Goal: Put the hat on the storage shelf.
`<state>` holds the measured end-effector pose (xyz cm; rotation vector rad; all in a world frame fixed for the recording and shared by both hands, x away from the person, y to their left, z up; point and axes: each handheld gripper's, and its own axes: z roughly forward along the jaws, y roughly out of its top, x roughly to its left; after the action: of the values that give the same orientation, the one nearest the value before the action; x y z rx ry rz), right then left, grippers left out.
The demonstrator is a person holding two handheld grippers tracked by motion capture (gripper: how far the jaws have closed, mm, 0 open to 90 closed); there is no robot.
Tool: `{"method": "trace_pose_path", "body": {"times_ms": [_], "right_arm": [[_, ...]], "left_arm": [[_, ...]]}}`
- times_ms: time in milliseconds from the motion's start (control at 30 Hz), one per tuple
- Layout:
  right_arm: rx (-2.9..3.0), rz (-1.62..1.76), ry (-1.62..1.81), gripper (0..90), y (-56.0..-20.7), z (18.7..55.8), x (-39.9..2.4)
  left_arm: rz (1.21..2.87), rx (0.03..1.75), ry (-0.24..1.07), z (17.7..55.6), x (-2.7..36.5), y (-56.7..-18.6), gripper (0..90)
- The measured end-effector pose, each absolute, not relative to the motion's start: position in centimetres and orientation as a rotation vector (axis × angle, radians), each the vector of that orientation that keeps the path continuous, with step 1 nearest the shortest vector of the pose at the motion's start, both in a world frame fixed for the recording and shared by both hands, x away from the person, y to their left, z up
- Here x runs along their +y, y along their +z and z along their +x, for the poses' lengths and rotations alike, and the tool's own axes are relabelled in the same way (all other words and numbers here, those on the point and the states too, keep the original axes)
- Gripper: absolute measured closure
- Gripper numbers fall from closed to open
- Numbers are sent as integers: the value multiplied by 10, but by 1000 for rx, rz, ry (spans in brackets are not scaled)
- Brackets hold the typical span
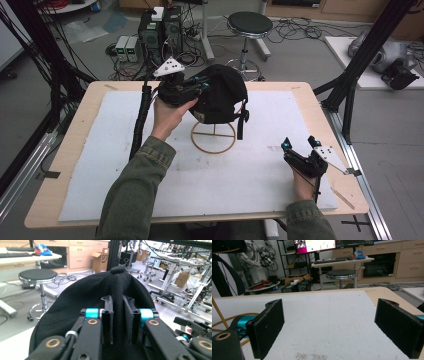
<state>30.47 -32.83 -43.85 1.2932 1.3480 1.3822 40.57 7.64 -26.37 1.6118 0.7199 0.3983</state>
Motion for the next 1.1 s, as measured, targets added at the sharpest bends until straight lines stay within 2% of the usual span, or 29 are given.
{"method": "trace_pose_path", "body": {"times_ms": [133, 267, 467, 733, 1100], "right_arm": [[1345, 1290, 1387, 83, -438, 304, -328], [1344, 1291, 1385, 83, -438, 304, -328], [1343, 1292, 1385, 82, -438, 303, -329], [1342, 1278, 1372, 82, -437, 303, -328], [1341, 1282, 1366, 82, -438, 302, -326]], "left_arm": [[1614, 730, 400, 406, 76, -265, 585], [1569, 712, 426, 401, 78, -263, 472], [1549, 700, 480, 384, 90, -257, 372], [1520, 685, 575, 361, 118, -249, 302], [1514, 743, 672, 340, 158, -267, 275]]}}
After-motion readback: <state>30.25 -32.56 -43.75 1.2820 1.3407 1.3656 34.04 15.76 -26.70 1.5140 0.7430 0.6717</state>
